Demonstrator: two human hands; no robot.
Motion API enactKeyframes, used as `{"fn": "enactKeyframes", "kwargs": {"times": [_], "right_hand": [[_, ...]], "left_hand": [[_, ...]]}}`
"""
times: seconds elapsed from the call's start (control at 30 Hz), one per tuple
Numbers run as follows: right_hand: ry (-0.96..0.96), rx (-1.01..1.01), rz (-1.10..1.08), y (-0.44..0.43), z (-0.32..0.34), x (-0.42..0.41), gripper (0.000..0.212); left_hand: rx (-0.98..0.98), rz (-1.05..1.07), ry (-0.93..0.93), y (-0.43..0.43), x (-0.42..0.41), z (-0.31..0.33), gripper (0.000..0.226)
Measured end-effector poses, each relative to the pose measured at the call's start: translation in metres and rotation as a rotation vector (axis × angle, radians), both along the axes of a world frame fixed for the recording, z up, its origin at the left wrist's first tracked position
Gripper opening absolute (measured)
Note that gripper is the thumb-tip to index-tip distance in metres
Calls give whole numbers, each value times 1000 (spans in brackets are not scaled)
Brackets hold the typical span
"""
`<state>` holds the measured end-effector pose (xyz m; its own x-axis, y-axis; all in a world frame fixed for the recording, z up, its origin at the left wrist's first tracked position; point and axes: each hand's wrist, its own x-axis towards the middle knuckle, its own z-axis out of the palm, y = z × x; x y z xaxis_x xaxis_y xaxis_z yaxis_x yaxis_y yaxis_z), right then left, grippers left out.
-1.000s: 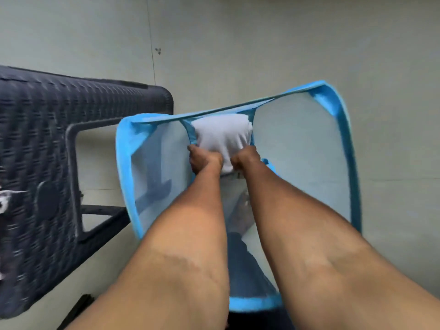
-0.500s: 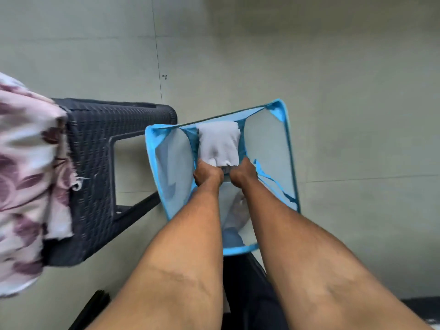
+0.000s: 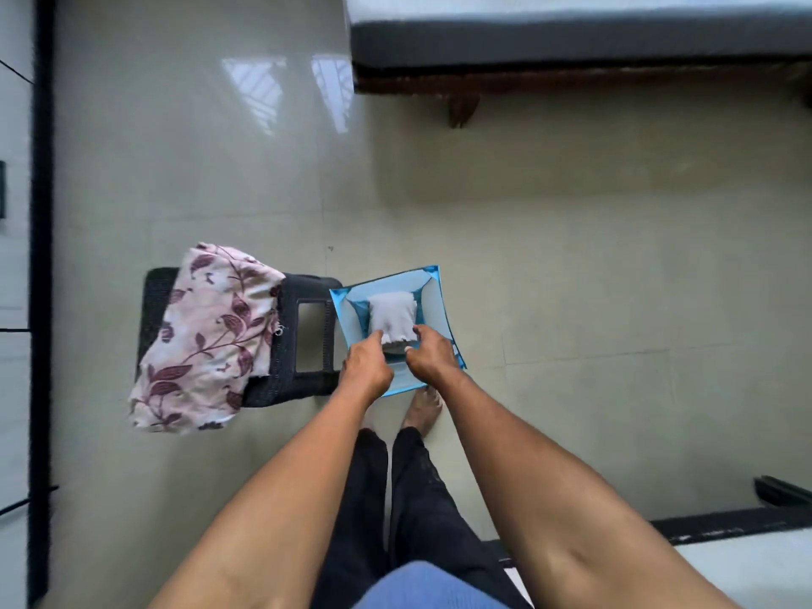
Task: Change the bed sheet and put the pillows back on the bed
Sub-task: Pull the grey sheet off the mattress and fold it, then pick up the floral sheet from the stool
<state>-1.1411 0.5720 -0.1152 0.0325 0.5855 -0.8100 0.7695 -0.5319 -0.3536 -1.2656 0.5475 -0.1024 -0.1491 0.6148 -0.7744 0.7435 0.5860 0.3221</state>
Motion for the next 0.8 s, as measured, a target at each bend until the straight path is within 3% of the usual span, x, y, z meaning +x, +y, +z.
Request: {"fn": "enactKeyframes", "kwargs": {"times": [0.2, 0.4, 0.5, 0.6, 0.73, 0.8], "right_hand": [[56, 21, 148, -16, 65, -41, 48], [105, 36, 73, -48, 79, -96, 26], [67, 49, 87, -68, 76, -133, 27], [29, 42, 108, -91, 81, -173, 30], [36, 43, 99, -119, 93, -217, 42], [43, 48, 99, -128, 99, -233, 45]], "left_hand": [[86, -90, 76, -32, -60, 67, 41], [170, -76, 132, -64, -145, 76, 46], [181, -50, 125, -91, -201, 66, 57], [159, -48, 126, -114, -254, 67, 42], [153, -125, 136, -129, -313, 81, 54], [122, -168, 172, -120, -338, 84, 46]]}}
